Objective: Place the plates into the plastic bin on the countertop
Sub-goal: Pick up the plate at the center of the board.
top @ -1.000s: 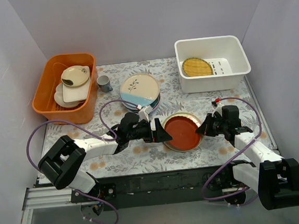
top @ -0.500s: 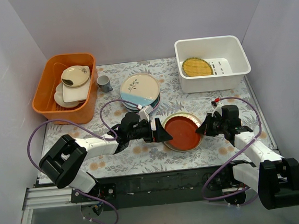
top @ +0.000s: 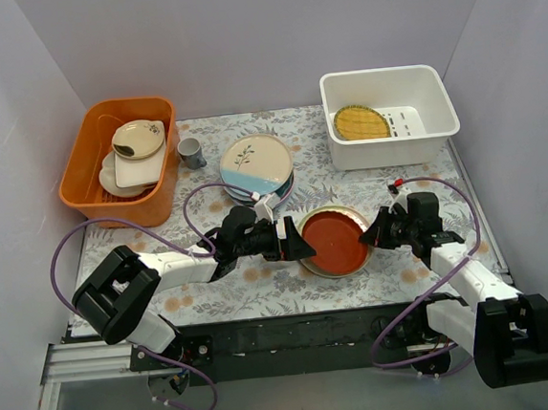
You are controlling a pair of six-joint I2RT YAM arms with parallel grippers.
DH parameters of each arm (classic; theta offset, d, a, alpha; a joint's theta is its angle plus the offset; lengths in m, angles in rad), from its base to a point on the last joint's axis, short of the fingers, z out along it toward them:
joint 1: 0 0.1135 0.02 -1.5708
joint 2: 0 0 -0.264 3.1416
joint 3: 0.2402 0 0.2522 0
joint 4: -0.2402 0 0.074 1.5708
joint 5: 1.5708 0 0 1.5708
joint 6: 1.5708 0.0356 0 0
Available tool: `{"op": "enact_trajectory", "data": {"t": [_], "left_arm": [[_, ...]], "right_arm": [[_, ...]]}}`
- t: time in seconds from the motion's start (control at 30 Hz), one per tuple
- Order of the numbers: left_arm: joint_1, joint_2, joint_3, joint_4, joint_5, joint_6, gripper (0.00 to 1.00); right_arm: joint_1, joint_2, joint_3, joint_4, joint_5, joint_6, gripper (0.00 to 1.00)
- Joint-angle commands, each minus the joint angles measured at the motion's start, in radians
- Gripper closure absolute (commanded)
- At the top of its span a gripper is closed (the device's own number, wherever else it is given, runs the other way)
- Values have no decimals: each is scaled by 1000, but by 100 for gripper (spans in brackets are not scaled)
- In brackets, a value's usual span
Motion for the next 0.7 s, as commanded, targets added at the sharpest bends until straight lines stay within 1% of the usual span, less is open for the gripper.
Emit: {"op": "enact_trajectory", "data": {"t": [0.0, 0.3, 0.53, 0.67], "left_arm": [[-3, -34, 19, 0, -23, 26, 2], [-3, -91, -19, 2, -47, 18, 2], [-3, -145, -13, -15, -85, 21, 2], [-3, -209, -35, -38, -128, 15, 2]], "right_arm": [[5, -41, 38, -32, 10, -6, 99], [6, -84, 38, -42, 10, 11, 99], [6, -70, 98, -68, 15, -7, 99], [8, -60, 111, -69, 10, -9, 99]]}}
